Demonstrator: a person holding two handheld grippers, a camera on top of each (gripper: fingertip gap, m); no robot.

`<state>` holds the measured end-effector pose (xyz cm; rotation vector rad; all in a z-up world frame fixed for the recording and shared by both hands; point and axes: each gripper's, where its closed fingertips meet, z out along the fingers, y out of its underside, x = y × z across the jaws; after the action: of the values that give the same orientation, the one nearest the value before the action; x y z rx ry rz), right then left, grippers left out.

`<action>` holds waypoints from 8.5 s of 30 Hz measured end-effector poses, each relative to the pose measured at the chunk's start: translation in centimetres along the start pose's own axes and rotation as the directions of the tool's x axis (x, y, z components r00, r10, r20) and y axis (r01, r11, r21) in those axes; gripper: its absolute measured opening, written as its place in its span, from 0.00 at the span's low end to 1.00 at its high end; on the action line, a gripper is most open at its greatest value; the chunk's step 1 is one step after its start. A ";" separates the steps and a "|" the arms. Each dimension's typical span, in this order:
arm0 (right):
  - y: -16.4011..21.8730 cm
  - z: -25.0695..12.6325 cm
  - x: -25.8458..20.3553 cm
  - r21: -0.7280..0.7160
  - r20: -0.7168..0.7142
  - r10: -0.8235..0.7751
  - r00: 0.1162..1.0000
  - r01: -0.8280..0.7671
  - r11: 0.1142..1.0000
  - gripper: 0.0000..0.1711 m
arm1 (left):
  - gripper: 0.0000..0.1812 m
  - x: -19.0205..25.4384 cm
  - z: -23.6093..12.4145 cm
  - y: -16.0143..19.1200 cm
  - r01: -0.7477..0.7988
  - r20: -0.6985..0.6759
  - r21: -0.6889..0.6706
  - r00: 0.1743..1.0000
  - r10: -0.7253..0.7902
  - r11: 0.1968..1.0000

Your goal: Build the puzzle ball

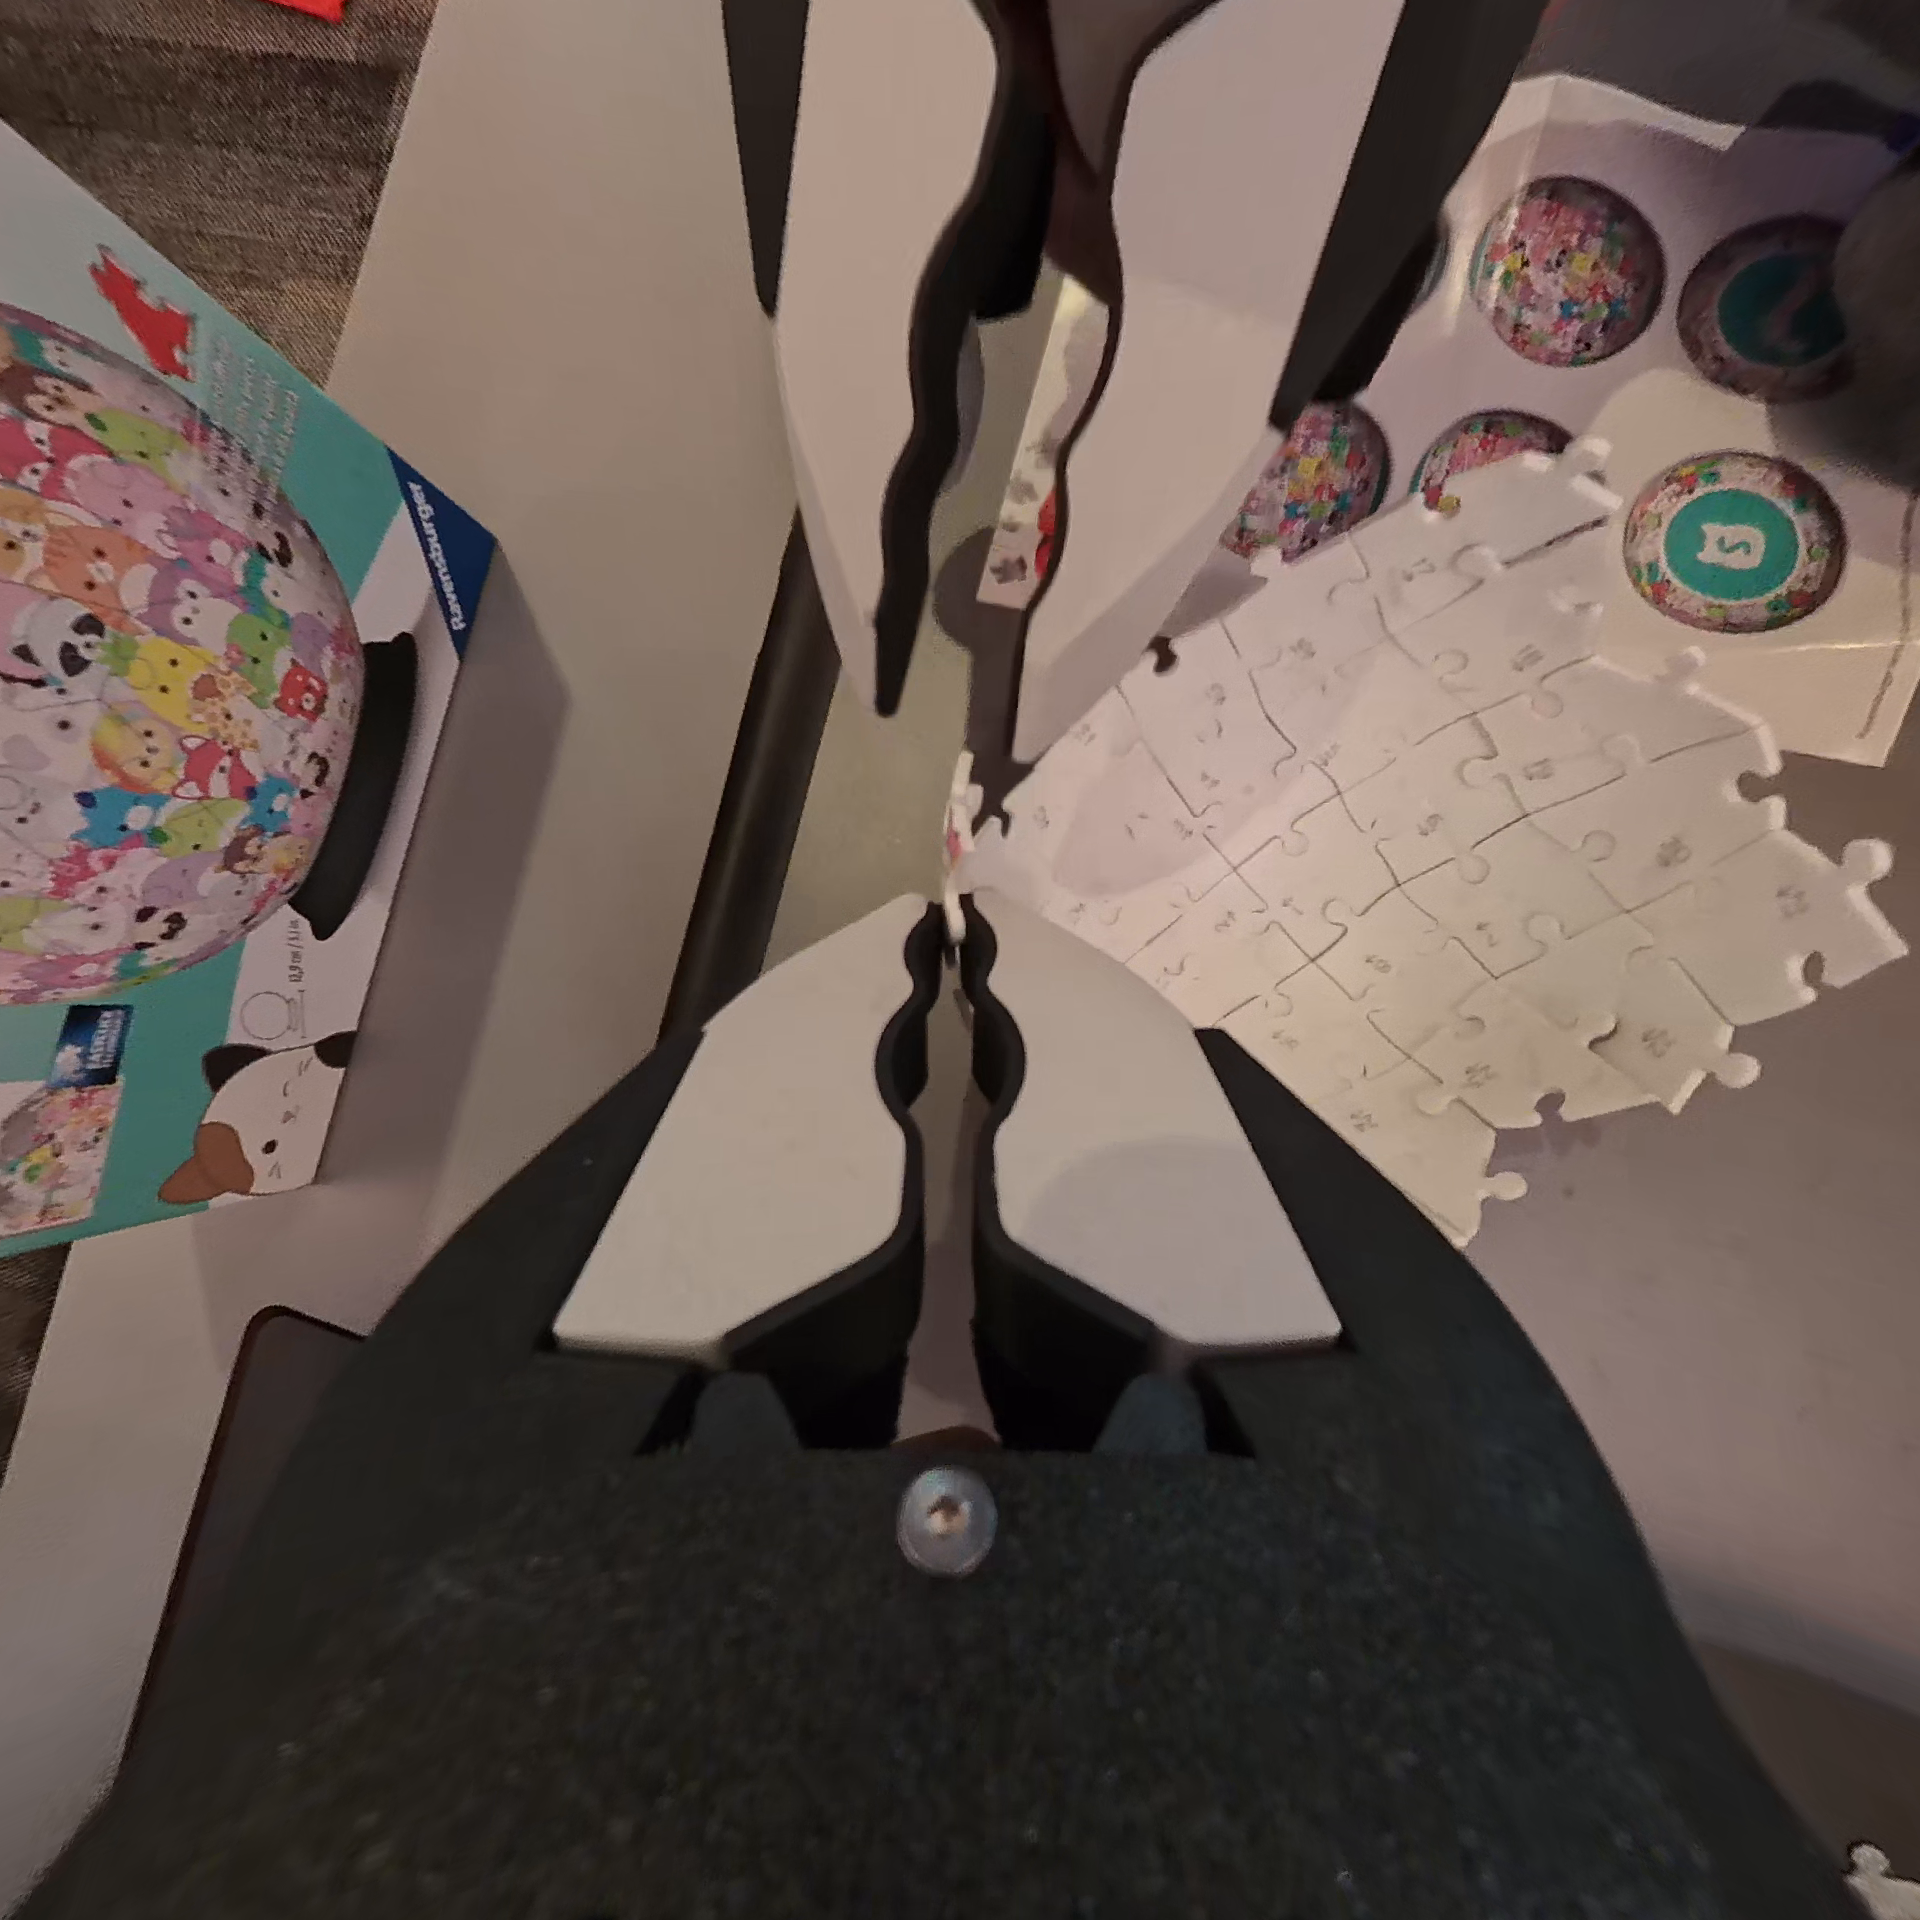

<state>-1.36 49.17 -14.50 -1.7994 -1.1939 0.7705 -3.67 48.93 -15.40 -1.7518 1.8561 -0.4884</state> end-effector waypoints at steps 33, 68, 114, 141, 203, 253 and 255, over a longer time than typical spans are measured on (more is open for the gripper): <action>-11.4 -11.2 2.2 0.371 -0.553 0.152 0.819 0.078 0.925 0.24 | 0.29 -0.7 -12.3 -6.3 0.055 0.081 0.346 0.993 -0.089 0.936; 2.0 -7.7 -42.4 0.287 -0.367 0.148 0.919 -0.039 0.957 0.25 | 0.34 35.1 -19.0 8.9 0.273 0.060 0.553 0.929 -0.364 0.787; 2.4 -6.7 -33.2 -0.059 -0.476 -0.041 0.878 0.014 0.998 0.22 | 0.27 24.5 -12.5 5.4 -0.005 0.210 0.085 0.978 -0.013 0.996; 3.5 -1.7 -16.8 -0.189 -0.698 -0.273 0.662 0.197 0.962 0.13 | 0.13 10.6 -2.2 3.6 -0.317 0.001 -0.014 0.948 0.318 0.948; 0.8 0.8 -12.9 -0.491 -0.393 -0.576 0.717 0.367 0.790 0.11 | 0.01 11.8 -1.5 2.7 -0.352 -0.057 -0.026 0.935 0.350 0.936; 0.8 0.9 -12.8 -0.588 -0.364 -0.768 0.528 0.509 0.629 0.07 | 0.01 11.7 -1.6 3.1 -0.366 -0.054 -0.026 0.930 0.364 0.930; 0.9 0.9 -12.8 -0.594 -0.365 -0.777 0.512 0.515 0.618 0.07 | 0.01 11.6 -1.5 3.2 -0.378 -0.044 -0.034 0.926 0.376 0.925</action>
<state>-6.36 37.36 -15.17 -1.4851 -1.5011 -0.5463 -7.26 37.56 -17.72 -1.3654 2.1766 -0.3332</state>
